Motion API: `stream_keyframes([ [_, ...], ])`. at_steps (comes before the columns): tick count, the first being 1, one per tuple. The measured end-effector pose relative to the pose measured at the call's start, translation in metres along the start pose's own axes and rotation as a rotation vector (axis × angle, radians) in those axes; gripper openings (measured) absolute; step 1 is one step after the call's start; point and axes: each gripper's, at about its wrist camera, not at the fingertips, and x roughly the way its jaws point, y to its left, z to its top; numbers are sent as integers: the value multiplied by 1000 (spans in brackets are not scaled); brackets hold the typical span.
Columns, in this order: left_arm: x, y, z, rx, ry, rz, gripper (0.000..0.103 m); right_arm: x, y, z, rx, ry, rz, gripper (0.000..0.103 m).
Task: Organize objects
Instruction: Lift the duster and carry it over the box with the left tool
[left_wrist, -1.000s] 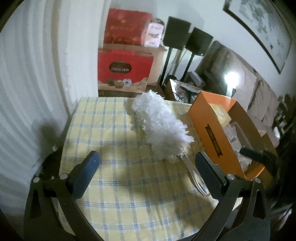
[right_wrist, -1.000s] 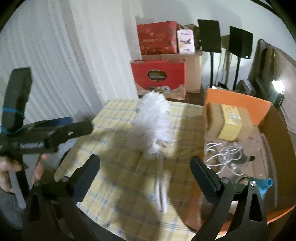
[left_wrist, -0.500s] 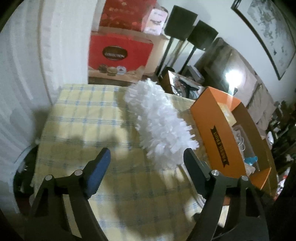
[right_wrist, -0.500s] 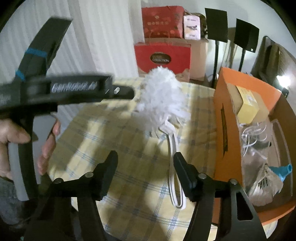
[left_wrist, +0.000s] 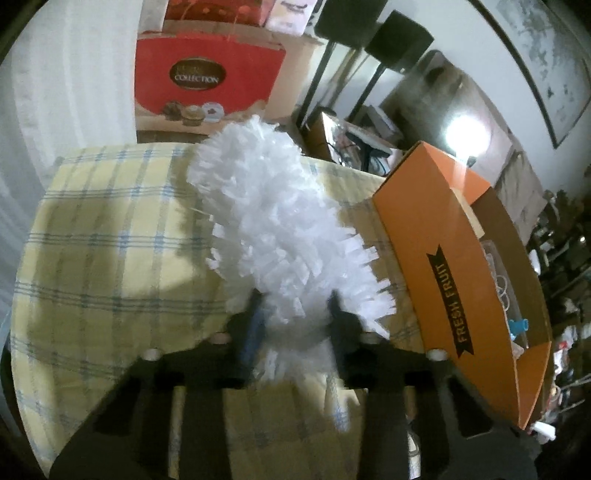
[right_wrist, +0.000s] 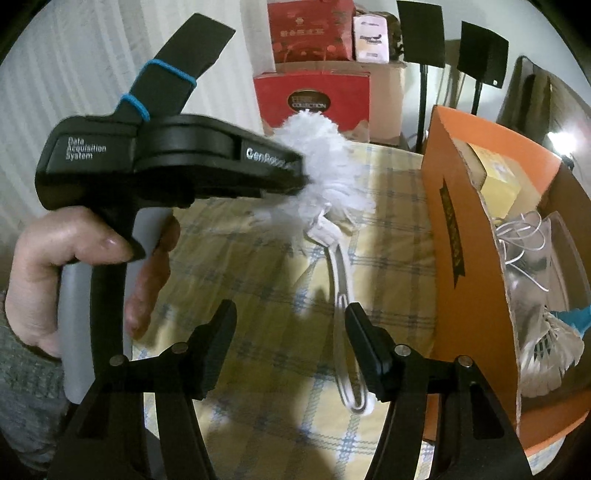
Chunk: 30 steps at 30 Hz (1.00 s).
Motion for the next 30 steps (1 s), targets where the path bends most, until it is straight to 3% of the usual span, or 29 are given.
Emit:
stream_keyframes([
  [1,0,0,0,-2,-5,1,8,0,-1,-1,6,-1,3,63],
  [4,-5,0,-1,-1,-19,-2,5,-1,-5,0,17,-3,7,63],
  [13,-60,-1,-7,34,-122,-20,4,-2,-6,5,33,6,30,63],
  [21,-95,-8,-8,25,-187,-48,4,-3,4,2,61,33,163,63],
  [26,-108,-16,-5,27,-209,-75,4,-15,5,4,78,16,214,53],
  [30,-116,-33,-1,43,-219,-110,4,-28,1,6,77,-10,224,35],
])
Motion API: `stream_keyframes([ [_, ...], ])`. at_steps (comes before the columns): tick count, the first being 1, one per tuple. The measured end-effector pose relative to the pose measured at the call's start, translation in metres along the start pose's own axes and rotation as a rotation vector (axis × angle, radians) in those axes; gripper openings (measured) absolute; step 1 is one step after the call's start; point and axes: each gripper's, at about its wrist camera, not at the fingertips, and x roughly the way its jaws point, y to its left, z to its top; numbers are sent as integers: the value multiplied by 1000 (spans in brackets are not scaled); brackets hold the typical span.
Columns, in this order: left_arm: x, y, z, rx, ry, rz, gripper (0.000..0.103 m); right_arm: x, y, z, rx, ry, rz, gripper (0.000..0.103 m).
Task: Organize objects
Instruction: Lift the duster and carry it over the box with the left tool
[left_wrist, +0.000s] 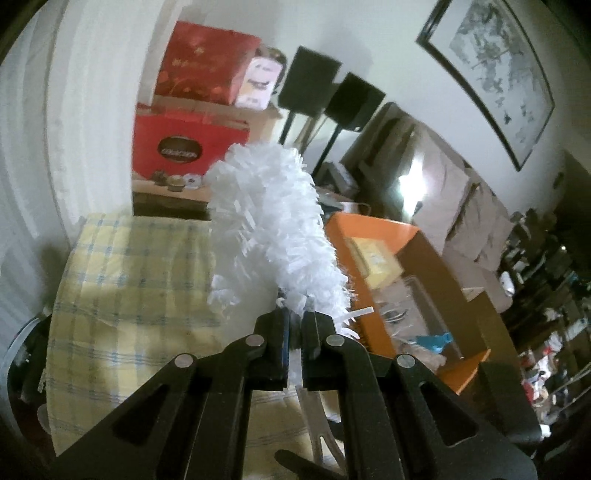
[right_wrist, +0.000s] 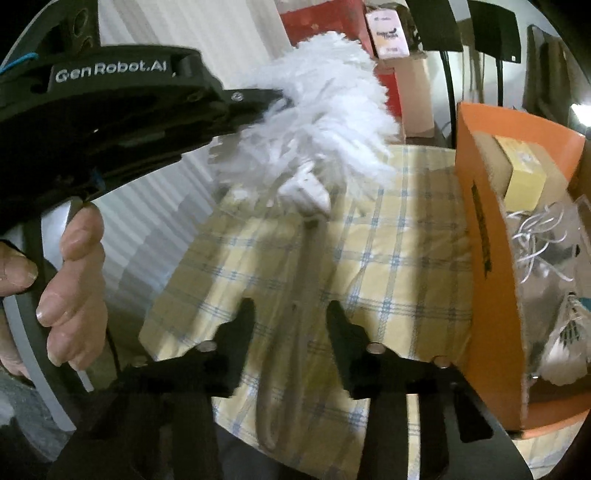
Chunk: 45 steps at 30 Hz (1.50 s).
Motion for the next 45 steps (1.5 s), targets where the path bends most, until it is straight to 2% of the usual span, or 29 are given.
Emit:
stream_keyframes([
  [3,-1,-18,4,29,-2,-15,4,-11,-5,1,8,-17,-8,27],
  [6,2,-40,10,62,-2,-32,4,-22,-14,2,26,-35,-15,25],
  [16,34,-112,27,159,39,-86,4,-69,-55,2,111,-109,-64,25],
  [28,96,-180,27,276,156,-127,4,-96,-103,-5,219,-148,-115,25],
  [38,147,-213,20,363,240,-106,4,-97,-138,0,307,-158,-134,25],
  [45,174,-220,14,417,290,-103,4,-88,-150,0,346,-148,-126,26],
])
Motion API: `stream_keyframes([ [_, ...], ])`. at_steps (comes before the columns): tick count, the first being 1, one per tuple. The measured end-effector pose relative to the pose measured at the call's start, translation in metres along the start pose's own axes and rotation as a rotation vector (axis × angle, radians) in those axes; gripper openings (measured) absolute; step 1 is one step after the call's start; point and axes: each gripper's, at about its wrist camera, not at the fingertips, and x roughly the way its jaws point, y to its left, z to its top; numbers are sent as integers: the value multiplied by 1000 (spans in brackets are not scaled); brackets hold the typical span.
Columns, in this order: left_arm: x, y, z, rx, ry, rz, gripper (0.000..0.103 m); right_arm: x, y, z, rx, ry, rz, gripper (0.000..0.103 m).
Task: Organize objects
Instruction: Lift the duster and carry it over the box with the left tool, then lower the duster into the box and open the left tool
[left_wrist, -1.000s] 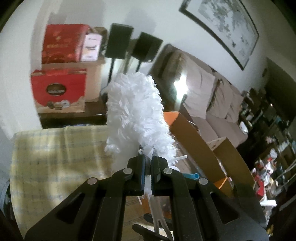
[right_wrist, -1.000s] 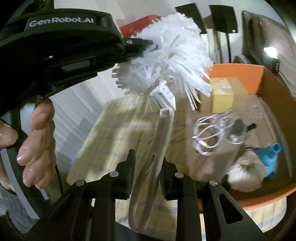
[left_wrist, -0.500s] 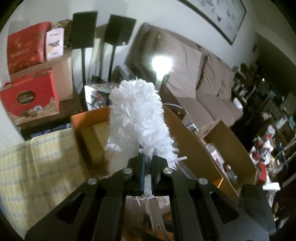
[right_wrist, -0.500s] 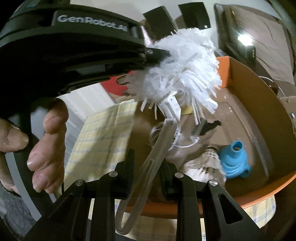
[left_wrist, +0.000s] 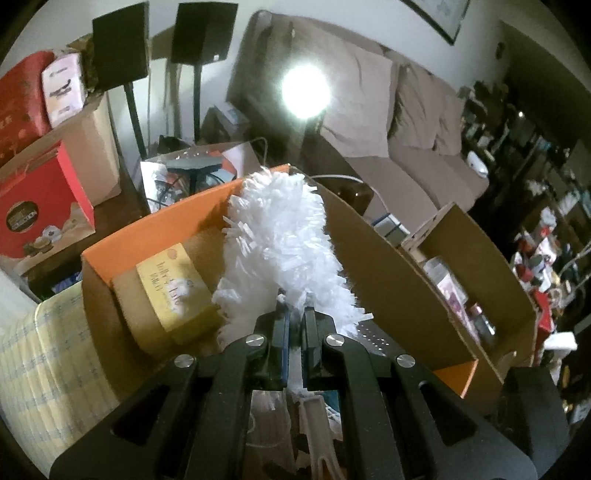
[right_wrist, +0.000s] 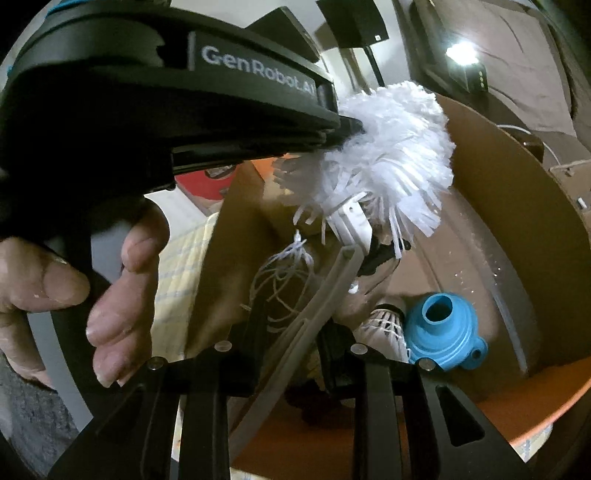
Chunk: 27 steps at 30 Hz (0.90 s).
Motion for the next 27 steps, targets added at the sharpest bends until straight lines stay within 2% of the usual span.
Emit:
stream_keyframes([
  [8,19,7,2,7,19,-7,4,5,4,2,-8,8,-43,29],
  [9,19,8,2,14,22,-5,4,5,5,2,-14,11,-46,31],
  [12,21,11,1,29,34,3,5,-1,7,0,-31,5,-63,45],
  [15,26,17,-3,39,44,27,6,-13,9,-2,-46,-12,-80,46],
  [17,28,21,-7,32,43,13,8,-21,11,-2,-49,-30,-83,50],
  [20,25,32,-12,-20,31,-31,26,-33,14,-7,-60,-50,-103,53],
  [22,20,37,-16,-48,25,-74,50,-42,10,-12,-64,-56,-112,56],
  [24,12,39,-20,-55,13,-73,58,-37,12,-11,-58,-64,-122,60],
  [27,0,39,-28,-37,-8,-33,65,-31,-6,3,-55,-69,-138,63],
])
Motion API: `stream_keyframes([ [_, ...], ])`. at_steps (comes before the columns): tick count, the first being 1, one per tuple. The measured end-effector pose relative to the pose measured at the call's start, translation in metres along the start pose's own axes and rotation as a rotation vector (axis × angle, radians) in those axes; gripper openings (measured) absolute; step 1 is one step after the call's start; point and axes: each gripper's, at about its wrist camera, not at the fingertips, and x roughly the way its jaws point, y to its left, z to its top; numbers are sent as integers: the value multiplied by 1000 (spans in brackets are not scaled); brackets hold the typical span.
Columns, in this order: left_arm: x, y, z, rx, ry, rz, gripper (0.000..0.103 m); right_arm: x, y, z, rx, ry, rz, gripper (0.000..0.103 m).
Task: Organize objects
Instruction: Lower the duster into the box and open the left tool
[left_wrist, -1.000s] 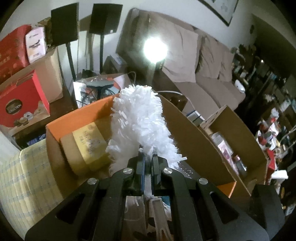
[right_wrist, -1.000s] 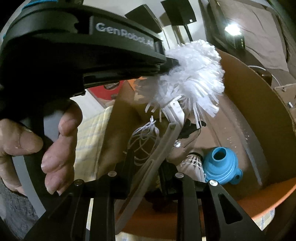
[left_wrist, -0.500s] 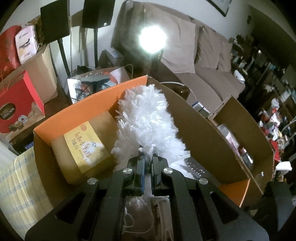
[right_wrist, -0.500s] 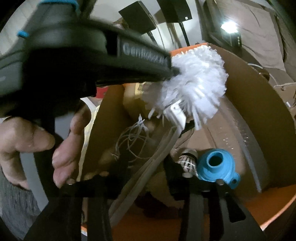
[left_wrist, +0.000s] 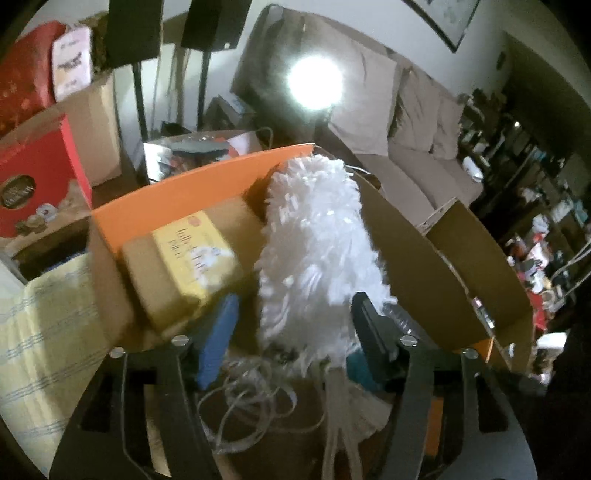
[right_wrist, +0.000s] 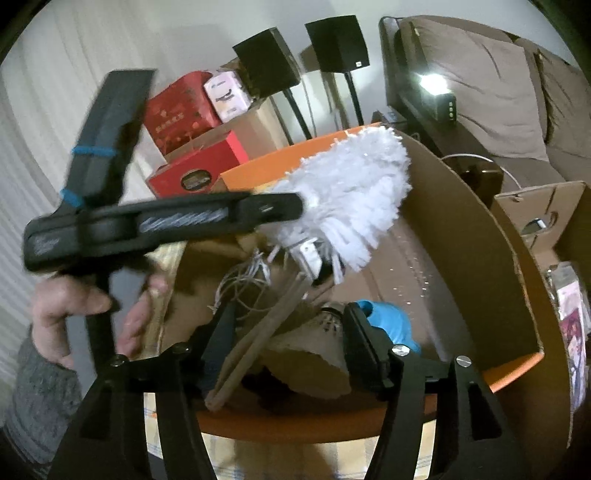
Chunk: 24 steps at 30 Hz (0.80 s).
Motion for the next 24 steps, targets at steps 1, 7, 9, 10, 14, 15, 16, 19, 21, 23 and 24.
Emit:
stream_keyframes([
  [1,-5,0,-3,5,-9,15,69,6,1,9,-2,2,-7,65],
  [7,-42,9,-29,-3,-81,72,80,4,-1,4,-42,-7,-44,74],
  [9,-54,12,-39,-10,-106,96,84,5,2,4,-67,2,-51,79],
  [10,-62,15,-45,-21,-123,109,86,4,4,3,-77,5,-54,80],
  [14,-87,35,-65,-95,-169,128,97,5,14,4,-129,3,-84,82],
  [15,-92,39,-68,-108,-178,130,98,4,16,4,-136,2,-85,83],
  [16,-96,42,-72,-118,-185,133,98,4,17,5,-140,1,-82,83],
  [19,-111,51,-84,-130,-208,168,103,2,24,5,-156,-6,-75,84],
  [21,-118,55,-91,-132,-213,194,103,0,29,5,-169,-10,-77,85],
  [23,-126,58,-100,-137,-212,222,103,-1,33,4,-184,-13,-82,87],
  [24,-129,60,-104,-141,-212,234,103,-1,36,3,-192,-14,-84,87],
])
